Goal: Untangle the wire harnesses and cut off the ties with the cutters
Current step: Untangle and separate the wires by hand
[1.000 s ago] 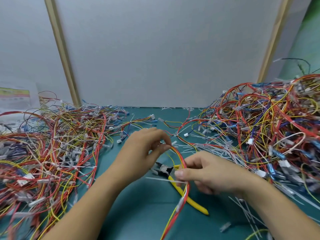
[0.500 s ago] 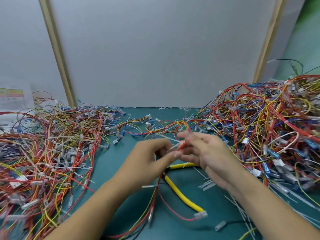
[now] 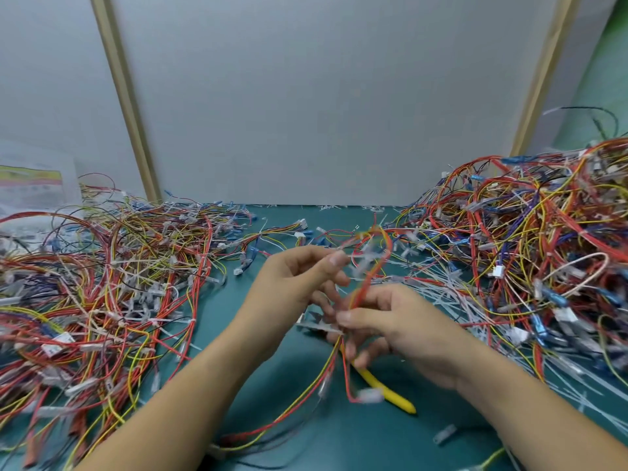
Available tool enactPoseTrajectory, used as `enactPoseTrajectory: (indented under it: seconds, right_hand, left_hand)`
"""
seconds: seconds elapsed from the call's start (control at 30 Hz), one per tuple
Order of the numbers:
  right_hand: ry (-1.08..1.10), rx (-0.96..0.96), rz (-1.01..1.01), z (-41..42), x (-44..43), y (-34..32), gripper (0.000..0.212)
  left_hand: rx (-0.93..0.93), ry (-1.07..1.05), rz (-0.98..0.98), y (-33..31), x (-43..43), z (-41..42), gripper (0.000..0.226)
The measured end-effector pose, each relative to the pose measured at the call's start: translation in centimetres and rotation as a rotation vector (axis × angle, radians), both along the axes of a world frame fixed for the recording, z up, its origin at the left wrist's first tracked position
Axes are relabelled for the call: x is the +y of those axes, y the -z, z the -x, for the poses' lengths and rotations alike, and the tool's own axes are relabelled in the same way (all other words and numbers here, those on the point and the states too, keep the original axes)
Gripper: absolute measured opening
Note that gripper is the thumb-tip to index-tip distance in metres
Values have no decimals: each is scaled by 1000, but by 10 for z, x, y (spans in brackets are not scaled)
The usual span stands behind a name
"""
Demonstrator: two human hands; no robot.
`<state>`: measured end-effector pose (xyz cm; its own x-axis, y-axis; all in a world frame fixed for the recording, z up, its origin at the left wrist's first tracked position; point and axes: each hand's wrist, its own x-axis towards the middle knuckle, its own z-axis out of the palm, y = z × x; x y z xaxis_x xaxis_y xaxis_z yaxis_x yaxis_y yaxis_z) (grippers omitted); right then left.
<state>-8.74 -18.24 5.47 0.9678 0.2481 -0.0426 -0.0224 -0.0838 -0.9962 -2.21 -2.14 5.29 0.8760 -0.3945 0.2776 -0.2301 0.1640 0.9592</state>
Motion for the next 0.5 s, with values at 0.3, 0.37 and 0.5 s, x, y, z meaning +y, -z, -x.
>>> enactPoseTrajectory:
  seconds: [0.3,0.37,0.5]
  right_hand:
    - [256,-183,-236,-5,-12,-14,17]
    - [250,-201,-191,-5,-13,-13,14]
    - [131,-151,-240,-5,-14,-11,10]
  left_hand:
    - [277,389,-162,-4,4,4,28]
    - [318,479,-84,-5,4,7,28]
    - [389,549,4,-6,6,6,19]
